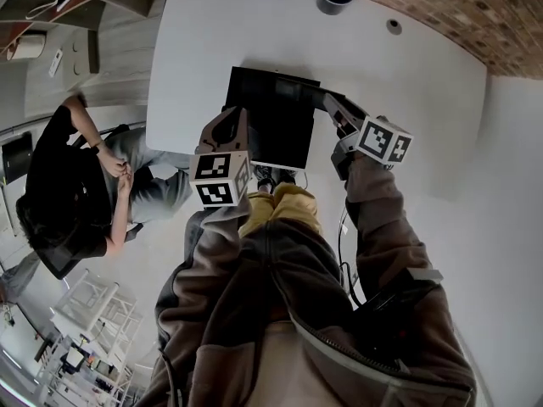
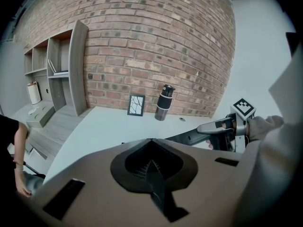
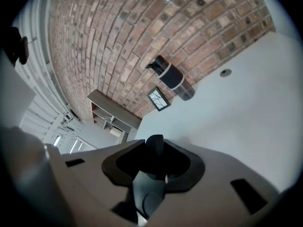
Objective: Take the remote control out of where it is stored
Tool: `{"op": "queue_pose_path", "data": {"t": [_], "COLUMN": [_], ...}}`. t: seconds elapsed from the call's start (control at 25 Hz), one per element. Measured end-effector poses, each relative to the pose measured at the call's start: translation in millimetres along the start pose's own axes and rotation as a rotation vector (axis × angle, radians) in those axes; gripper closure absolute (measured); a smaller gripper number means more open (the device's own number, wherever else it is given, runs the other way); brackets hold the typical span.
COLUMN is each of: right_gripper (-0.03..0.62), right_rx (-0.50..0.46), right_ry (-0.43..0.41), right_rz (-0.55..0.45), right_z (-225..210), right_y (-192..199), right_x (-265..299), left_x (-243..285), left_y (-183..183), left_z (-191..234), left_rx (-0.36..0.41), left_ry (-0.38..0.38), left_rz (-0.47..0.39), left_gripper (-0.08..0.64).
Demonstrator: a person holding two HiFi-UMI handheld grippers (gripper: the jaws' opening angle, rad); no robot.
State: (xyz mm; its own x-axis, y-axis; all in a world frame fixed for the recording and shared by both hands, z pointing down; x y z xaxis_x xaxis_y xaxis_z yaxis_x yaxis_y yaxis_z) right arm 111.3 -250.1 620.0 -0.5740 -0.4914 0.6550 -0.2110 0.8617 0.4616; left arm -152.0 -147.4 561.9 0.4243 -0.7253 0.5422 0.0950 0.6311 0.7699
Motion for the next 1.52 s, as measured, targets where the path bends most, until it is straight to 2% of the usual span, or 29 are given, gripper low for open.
{"op": "queue_pose_path", "data": {"t": [0.24, 0.44, 0.6, 0.92, 1.16, 1.52], "right_gripper": [0.477, 0.477, 0.477, 0.477, 0.477, 0.477], "right_rx": [-0.242, -0.415, -0.469, -0.58, -0.663, -0.671], "right_ry": [0.016, 0.062, 0.058, 0.047, 0.025, 0.084], "right_rz": [-0.17, -0.369, -0.473, -0.718, -0.897, -0.992], "right_z": [64, 119, 158, 223, 260, 262], "right_y": [-22, -43, -45, -59, -58, -68], "right_x": [-71, -127, -164, -221, -251, -281], "left_x": [-32, -69, -100, -141, -168, -170], "left_y": [-34, -69, -95, -153, -179, -197], "left_z": [-22, -44, -60, -87, -95, -113], "left_rx": [0.048, 0.13, 0.165, 0.315, 0.434, 0.481], "left_ry": [0.04, 0.076, 0.099, 0.16, 0.158, 0.181], "left_rz": [-0.096, -0.184, -0.264, -0.434, -0.532, -0.589], "left_gripper": [0.554, 0.554, 0.554, 0.554, 0.554, 0.554]}}
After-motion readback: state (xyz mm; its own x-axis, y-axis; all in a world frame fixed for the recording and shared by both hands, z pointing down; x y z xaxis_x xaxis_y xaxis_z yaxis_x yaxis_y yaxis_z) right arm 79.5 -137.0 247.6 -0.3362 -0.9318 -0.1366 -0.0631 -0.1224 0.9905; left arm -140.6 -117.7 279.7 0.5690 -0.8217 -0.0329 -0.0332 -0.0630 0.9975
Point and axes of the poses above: the fingertips, and each gripper's own axes: x forward along the fingers, z to its left, y out of its underside, the point moved 9 cm from there along -x, backward along the fingers, and after that the axes turned 15 degrees about y, right-handed, at the moved point
